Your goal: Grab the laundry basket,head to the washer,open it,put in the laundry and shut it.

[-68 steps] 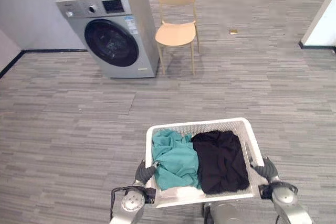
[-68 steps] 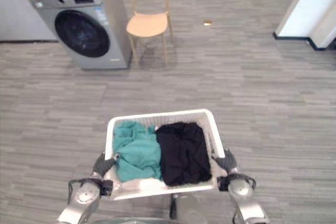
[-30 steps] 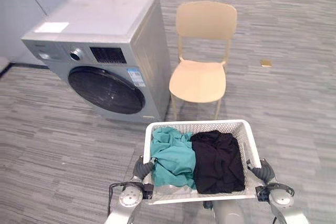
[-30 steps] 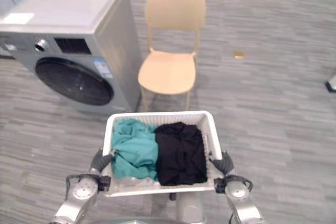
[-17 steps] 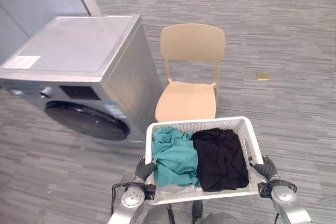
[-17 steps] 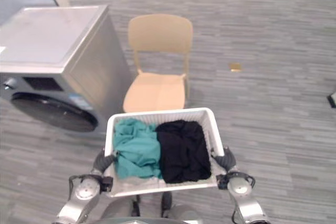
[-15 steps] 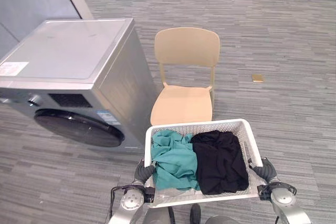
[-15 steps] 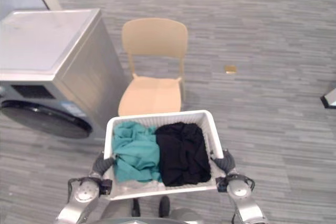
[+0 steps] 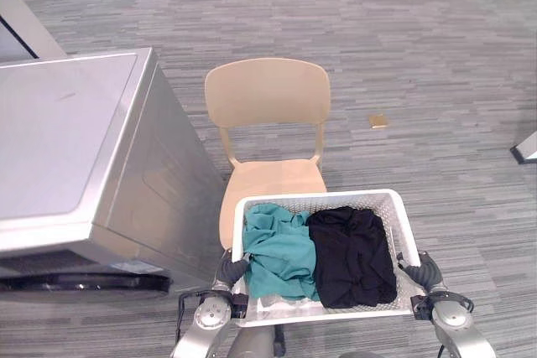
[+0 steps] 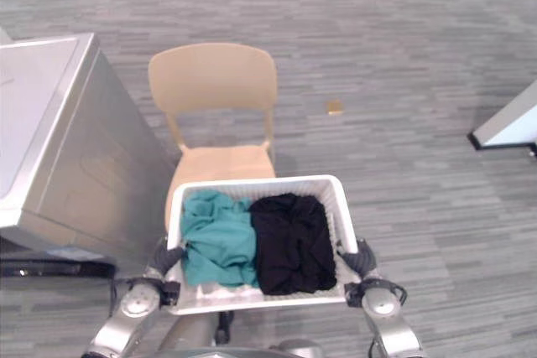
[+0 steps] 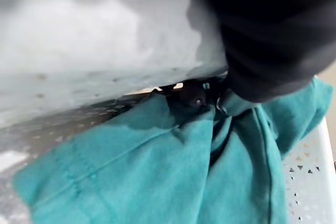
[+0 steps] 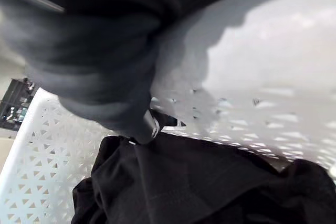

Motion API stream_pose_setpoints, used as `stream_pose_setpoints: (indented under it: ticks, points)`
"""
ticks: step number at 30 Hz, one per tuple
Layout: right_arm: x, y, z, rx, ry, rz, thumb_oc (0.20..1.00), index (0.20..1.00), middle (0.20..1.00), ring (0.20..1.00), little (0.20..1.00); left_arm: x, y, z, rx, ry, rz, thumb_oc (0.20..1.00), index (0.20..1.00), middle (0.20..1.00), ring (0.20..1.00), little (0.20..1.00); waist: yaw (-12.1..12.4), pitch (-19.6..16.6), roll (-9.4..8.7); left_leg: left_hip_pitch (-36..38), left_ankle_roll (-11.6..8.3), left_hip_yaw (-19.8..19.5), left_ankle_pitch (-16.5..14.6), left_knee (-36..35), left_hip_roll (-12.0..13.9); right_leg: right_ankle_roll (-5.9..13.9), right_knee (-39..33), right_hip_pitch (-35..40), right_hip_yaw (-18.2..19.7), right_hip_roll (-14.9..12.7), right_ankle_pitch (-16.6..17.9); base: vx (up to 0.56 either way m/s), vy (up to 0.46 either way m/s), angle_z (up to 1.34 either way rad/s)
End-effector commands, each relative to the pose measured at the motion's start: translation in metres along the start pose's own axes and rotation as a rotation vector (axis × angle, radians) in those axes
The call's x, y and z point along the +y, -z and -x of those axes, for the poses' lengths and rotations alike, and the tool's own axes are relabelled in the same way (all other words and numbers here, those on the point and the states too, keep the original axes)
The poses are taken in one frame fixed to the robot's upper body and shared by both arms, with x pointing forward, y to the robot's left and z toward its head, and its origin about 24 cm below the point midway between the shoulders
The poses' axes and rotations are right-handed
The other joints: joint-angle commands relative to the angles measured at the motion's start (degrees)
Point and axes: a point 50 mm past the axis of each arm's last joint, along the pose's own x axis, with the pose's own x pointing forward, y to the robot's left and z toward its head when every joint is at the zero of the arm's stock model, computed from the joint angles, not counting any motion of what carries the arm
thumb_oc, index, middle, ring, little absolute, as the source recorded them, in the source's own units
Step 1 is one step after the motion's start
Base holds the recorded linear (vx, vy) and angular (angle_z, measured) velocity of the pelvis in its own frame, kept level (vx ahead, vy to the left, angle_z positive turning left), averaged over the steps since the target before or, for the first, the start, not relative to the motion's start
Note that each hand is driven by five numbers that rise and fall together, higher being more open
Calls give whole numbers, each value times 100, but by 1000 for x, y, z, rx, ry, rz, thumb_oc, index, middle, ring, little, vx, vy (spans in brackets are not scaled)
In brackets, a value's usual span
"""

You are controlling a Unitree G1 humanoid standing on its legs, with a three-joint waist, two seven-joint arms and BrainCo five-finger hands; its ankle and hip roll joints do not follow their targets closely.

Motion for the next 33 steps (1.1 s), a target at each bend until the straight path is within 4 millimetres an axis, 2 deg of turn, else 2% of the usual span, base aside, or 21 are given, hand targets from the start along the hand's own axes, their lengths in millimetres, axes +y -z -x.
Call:
stream_pose_setpoints:
  ticks: [1,2,3,6,7,9,10,13,15,16,17,18,19,23,24,26,28,31,32,33]
  points:
    - [12,-61,-10,-289,-87,-37,200,200,200,200,200,22,-41,-6,-200,-70,-36,200,200,200,200,200,240,-180,-3,82,-764,156,-629,186,682,477,302,-1007,-161,-638,274,-79,132,-55]
    - [18,-66,-12,-303,-105,-31,200,200,200,200,200,23,-45,-8,-209,-78,-41,200,200,200,200,200,273,-143,-26,139,-742,263,-614,135,656,439,286,-1229,-394,-556,343,-47,79,-57]
    - [18,-66,-13,-303,-105,-32,200,200,200,200,200,23,-45,-9,-210,-79,-41,200,200,200,200,200,272,-142,-26,139,-744,263,-613,131,657,437,289,-1231,-394,-555,341,-16,58,-53]
    - [18,-67,-16,-300,-102,-20,200,200,200,200,200,23,-48,-12,-223,-88,-24,200,200,200,200,200,268,-72,-70,216,-721,215,-578,35,496,222,-1,-1264,-239,-154,316,2,-10,10]
    - [19,-65,-18,-286,-95,-27,200,200,200,200,200,22,-46,-12,-214,-96,-9,200,200,200,200,200,314,-54,-86,234,-738,217,-526,-43,436,83,-463,-1054,-321,-131,301,-13,-97,35]
    - [18,-63,-18,-278,-89,-24,200,200,200,200,200,21,-45,-12,-207,-98,-5,200,200,200,200,200,311,-64,-86,219,-757,179,-480,-72,420,44,-637,-957,-195,-41,291,-23,-101,39]
    - [16,-58,-18,-257,-82,6,200,200,200,200,200,21,-39,-10,-188,-100,9,200,200,200,200,200,365,-57,-56,155,-827,147,-329,-104,406,-25,-958,-817,-156,21,380,-21,-71,53]
    - [13,-56,-19,-248,-68,22,200,200,200,200,200,20,-38,-11,-183,-96,7,200,200,200,200,200,375,19,-1,-46,-909,85,-250,-22,413,-66,-1107,-790,-266,31,430,-108,-89,30]
    - [8,-58,-22,-254,-37,59,200,200,200,200,200,12,-45,-17,-198,-76,6,200,200,200,200,200,308,140,58,-207,-964,183,-407,317,450,-89,-1213,-858,-552,-73,515,-129,-41,50]
    - [8,-58,-22,-254,-37,59,200,200,200,200,200,12,-45,-17,-198,-76,6,200,200,200,200,200,304,141,59,-210,-964,179,-409,321,450,-89,-1213,-857,-556,-73,515,-73,-4,72]
    - [7,-59,-25,-251,-21,77,200,200,200,200,200,7,-51,-21,-216,-64,0,200,200,200,200,200,232,155,11,-135,-955,219,-637,563,473,-58,-1309,-849,-736,-209,581,-41,-1,58]
    - [7,-59,-25,-252,-21,77,200,200,200,200,200,7,-51,-21,-217,-64,0,200,200,200,200,200,227,145,17,-159,-955,212,-624,563,478,-61,-1317,-866,-742,-202,598,-45,9,64]
    - [7,-60,-27,-250,-15,84,200,200,200,200,200,4,-55,-23,-228,-54,-13,200,200,200,200,200,155,134,-12,-68,-950,160,-808,714,509,-30,-1410,-841,-832,-291,666,-10,9,51]
    - [5,-65,-32,-260,15,100,200,200,200,200,200,-4,-70,-32,-268,-43,-32,200,200,200,200,200,17,124,35,21,-1003,210,-792,603,661,45,-1630,-819,-959,-378,755,26,59,38]
    - [5,-66,-32,-261,15,100,200,200,200,200,200,-4,-70,-32,-269,-43,-32,200,200,200,200,200,15,140,36,40,-1005,208,-805,604,659,47,-1627,-800,-962,-379,742,-3,107,20]
    - [4,-74,-39,-272,31,96,200,200,200,200,200,-9,-86,-42,-305,-36,-74,200,200,200,200,200,-56,199,130,62,-991,261,-750,148,629,105,-1525,-1096,-952,-388,766,-31,121,24]
    - [6,-78,-42,-280,31,98,200,200,200,200,200,-10,-89,-45,-308,-36,-75,200,200,200,200,200,-72,223,149,20,-981,270,-747,93,600,105,-1470,-1252,-892,-389,778,-60,87,11]
    - [19,-104,-55,-333,31,103,200,200,200,200,200,-13,-114,-58,-361,-48,-105,200,200,200,200,200,-68,361,178,-565,-843,365,-825,164,450,109,-1056,-2158,-486,-400,872,-183,149,-12]
    - [19,-104,-55,-333,31,103,200,200,200,200,200,-13,-114,-59,-362,-48,-105,200,200,200,200,200,-63,351,177,-579,-843,370,-827,170,451,110,-1048,-2176,-481,-399,870,-178,148,-42]
    - [25,-116,-60,-353,39,103,200,200,200,200,200,-14,-126,-65,-382,-64,-122,200,200,200,200,200,-48,398,144,-845,-781,459,-841,245,419,112,-891,-2528,-346,-401,919,-7,87,-58]
